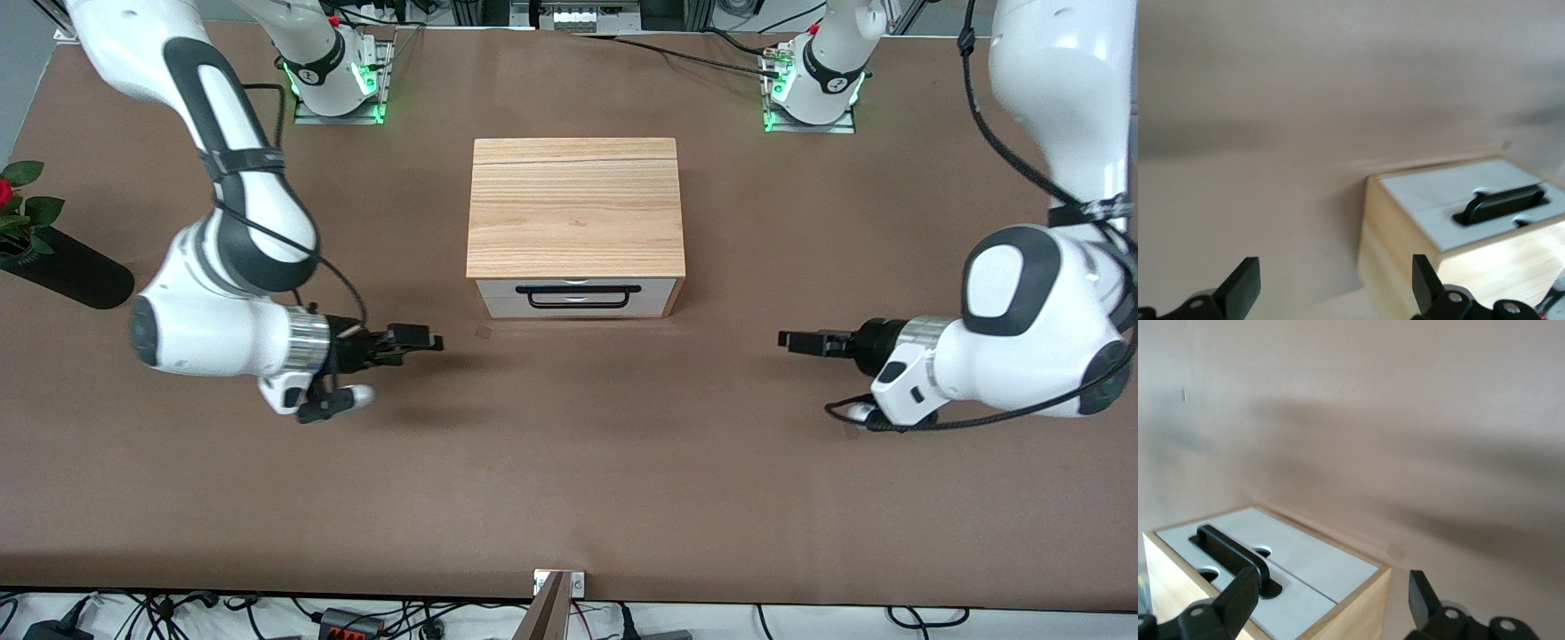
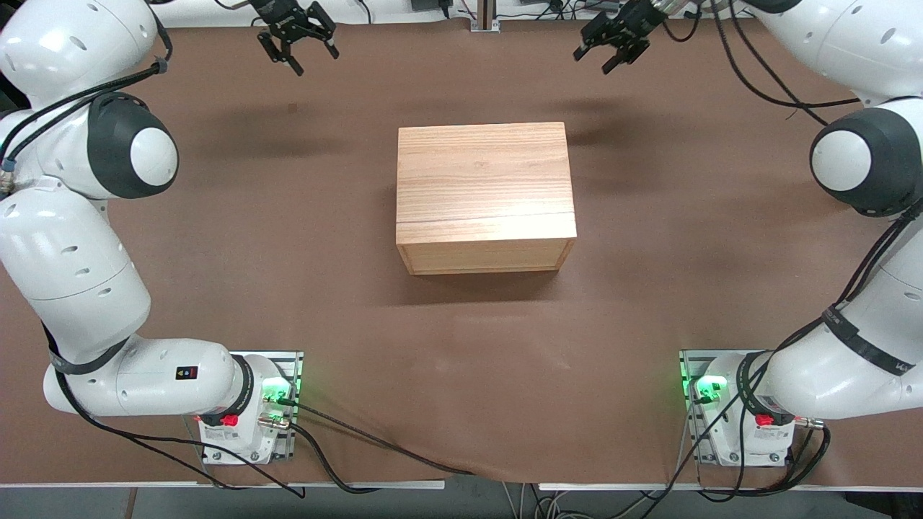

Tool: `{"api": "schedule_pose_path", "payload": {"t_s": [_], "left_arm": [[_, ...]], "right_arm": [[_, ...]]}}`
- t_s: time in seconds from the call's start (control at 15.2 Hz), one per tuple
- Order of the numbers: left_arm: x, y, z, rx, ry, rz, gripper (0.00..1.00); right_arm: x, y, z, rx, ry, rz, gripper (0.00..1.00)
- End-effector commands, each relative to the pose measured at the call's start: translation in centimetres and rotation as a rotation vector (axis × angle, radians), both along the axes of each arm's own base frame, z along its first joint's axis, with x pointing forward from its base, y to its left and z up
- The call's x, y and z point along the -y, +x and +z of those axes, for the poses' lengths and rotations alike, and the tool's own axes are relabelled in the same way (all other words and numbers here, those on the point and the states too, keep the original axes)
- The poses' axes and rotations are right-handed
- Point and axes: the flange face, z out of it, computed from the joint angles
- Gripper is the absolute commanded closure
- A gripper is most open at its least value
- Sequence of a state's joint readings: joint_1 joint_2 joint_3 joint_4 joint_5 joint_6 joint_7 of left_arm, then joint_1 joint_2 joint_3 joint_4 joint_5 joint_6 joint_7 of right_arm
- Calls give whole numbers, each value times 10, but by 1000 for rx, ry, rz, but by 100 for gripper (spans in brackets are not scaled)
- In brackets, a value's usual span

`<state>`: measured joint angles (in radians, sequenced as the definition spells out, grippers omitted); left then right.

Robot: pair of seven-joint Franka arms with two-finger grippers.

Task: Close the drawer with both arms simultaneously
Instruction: 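Pull both grippers back away from the closed drawer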

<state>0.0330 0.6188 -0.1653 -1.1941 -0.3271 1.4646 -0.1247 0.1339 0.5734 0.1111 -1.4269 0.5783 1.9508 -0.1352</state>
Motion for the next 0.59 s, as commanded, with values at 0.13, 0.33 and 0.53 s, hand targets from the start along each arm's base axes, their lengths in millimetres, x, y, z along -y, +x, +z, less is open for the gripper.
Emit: {"api": "schedule_pose_path", "payload": {"t_s": [0.13,0.33,0.53], "left_arm": [[-52,-17,79,68,288,92,0],[-67,-21,119,98,374,88,0],[-58,-44,177,164,387,85,0]], "right_arm": [[68,-16,60,-38,-170,-24,0],[124,-29,86,-59,-382,-3,0],[174,-34,88,-96,-575,-7,0]]}}
